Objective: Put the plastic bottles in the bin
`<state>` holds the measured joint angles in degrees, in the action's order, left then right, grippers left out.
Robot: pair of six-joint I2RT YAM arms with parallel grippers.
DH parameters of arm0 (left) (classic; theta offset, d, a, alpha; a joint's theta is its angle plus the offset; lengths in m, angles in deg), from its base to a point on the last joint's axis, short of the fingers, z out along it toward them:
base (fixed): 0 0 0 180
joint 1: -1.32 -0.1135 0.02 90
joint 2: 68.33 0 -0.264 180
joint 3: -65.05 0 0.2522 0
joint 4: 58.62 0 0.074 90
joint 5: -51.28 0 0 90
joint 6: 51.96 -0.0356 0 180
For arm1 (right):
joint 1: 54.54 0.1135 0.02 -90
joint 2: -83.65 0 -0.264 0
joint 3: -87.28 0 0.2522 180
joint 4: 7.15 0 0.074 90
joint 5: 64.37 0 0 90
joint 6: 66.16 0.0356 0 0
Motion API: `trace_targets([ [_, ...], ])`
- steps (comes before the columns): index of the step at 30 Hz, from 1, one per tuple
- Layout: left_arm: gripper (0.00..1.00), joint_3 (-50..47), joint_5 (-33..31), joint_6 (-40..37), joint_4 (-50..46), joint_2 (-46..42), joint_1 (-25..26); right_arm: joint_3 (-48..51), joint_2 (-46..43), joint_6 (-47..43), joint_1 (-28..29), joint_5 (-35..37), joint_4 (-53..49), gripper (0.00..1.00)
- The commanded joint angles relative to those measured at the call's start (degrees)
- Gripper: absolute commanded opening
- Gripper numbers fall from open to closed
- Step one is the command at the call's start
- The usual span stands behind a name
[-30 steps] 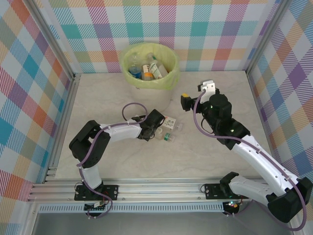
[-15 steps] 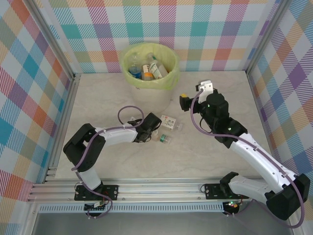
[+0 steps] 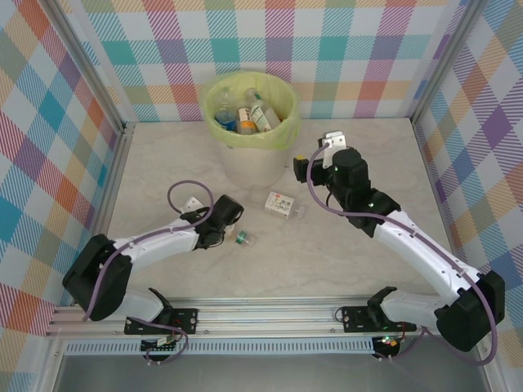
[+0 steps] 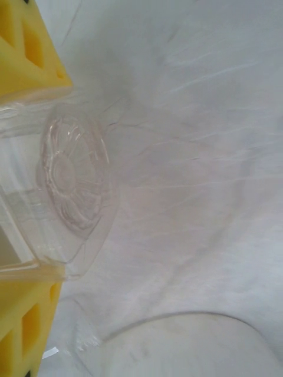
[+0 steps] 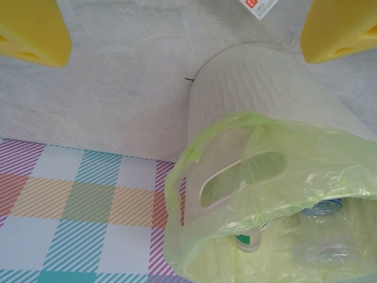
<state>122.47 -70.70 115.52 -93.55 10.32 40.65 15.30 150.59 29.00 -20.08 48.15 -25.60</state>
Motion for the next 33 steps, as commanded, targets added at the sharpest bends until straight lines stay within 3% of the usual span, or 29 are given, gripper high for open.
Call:
trace_targets([
  [1, 0.00, -1.75, -2.71, -11.05, -1.16, -7.54, -3.26, -2.51, 0.67, 1.46, -0.27, 0.33, 3.25, 1.00],
  [8, 0.00, -1.90, 0.22, -21.95, -2.04, -21.87, -12.14, -2.54, 0.83, 2.28, -0.27, 0.59, 4.24, 1.00],
  [14, 0.00, 8.44, 4.23, -34.32, -2.77, -24.96, -17.03, -2.52, 0.85, 2.87, -0.27, 0.66, 4.37, 1.00],
  [18, 0.00, 20.40, 9.04, -42.28, -2.14, -21.79, -18.38, -2.69, 0.69, 3.53, -0.27, 0.46, 4.47, 1.00],
  [24, 0.00, 37.35, 23.46, -45.98, 0.28, -13.27, -18.50, -1.84, -1.14, 5.10, -0.27, 0.32, 3.92, 1.00],
  [30, 0.00, 48.49, 26.27, -50.73, 6.92, -2.90, -18.41, -1.30, -3.20, 5.64, -0.27, 0.54, 2.22, 1.00],
  [33, 0.00, 49.79, 28.83, -59.40, 16.44, 1.55, -18.41, -0.63, -4.21, 5.79, -0.22, 0.83, 1.99, 1.00],
])
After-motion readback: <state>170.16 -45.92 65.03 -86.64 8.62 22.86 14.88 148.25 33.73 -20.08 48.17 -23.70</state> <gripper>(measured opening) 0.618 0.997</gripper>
